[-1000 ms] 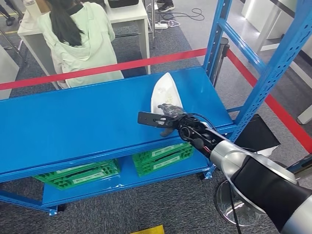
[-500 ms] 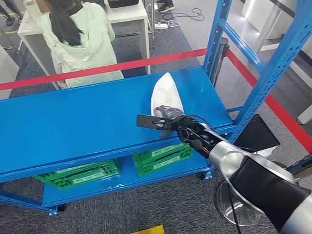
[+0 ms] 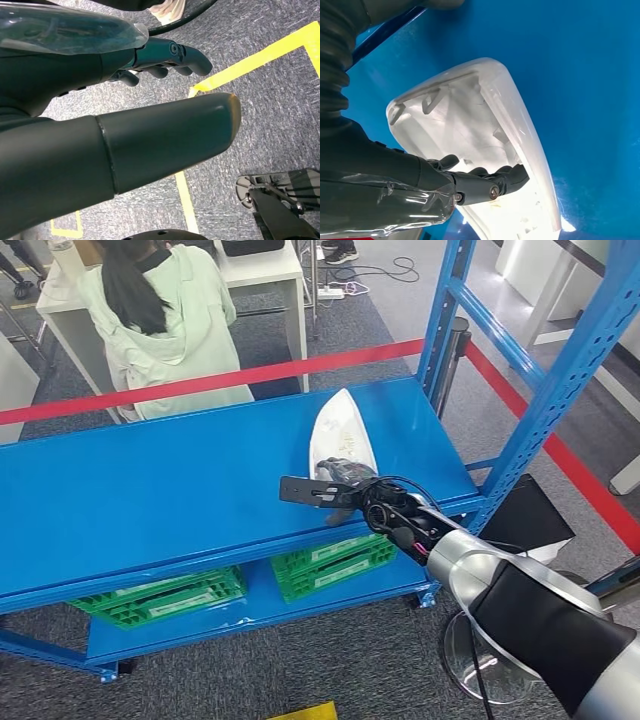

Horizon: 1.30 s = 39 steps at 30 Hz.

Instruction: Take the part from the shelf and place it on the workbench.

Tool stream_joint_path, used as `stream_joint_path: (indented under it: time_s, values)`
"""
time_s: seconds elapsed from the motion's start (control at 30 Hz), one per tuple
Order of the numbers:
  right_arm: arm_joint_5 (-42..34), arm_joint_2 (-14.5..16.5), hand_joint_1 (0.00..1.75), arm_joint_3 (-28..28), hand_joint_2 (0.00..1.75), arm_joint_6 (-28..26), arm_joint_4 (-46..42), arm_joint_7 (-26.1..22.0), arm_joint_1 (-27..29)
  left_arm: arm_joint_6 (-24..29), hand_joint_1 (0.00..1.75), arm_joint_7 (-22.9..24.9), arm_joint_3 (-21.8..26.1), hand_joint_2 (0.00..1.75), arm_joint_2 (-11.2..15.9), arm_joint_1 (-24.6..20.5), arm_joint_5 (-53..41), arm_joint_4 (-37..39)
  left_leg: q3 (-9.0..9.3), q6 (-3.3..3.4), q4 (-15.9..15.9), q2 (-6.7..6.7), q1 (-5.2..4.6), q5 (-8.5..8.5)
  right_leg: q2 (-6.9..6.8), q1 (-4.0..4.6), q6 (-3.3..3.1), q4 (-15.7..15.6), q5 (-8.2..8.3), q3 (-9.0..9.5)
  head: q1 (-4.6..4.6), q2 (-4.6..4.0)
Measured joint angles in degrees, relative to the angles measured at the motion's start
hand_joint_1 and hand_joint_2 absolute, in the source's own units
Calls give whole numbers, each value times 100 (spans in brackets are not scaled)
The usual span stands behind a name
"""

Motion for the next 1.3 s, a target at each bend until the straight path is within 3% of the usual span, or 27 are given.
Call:
stream_joint_path:
  time_s: [0.23,0.3,0.4,0.47,0.7,0.97,1.23,1.3]
  values:
    - [-6,2,7,0,175,-4,11,-6,-1,0,0,0,0,0,2,1,-1,0,0,0,0,0,0,0,0,0,0,0,0,0,0,0]
    - [-16,2,37,0,175,-7,13,-9,0,0,0,0,0,0,2,1,-1,0,0,0,0,0,0,0,0,0,0,0,0,0,-1,0]
    - [-28,2,117,0,175,-23,16,-10,1,-2,0,0,0,0,5,3,-2,0,0,0,0,0,0,0,0,0,0,0,0,0,1,0]
    - [-39,2,152,-1,175,-44,18,-8,3,-3,0,0,0,0,7,5,-7,0,1,0,0,0,0,0,0,0,0,0,0,-1,1,0]
    - [-146,1,173,-16,175,-153,17,11,9,-12,0,1,-1,0,9,6,-50,0,6,0,0,2,0,0,1,0,0,-2,0,2,1,0]
    - [-224,-30,165,-60,175,-187,-40,-10,13,-25,0,2,-4,0,11,4,-74,0,10,0,0,4,0,0,3,0,0,-3,1,5,1,0]
    - [-227,-52,175,-64,175,-178,-161,-10,19,-27,0,2,-7,0,10,4,-74,0,12,0,0,4,0,0,3,1,-1,-3,2,6,1,0]
    - [-231,-55,175,-67,175,-176,-202,-10,21,-67,0,-3,-7,87,10,4,-66,0,12,0,0,4,0,0,3,1,-1,-3,1,6,1,0]
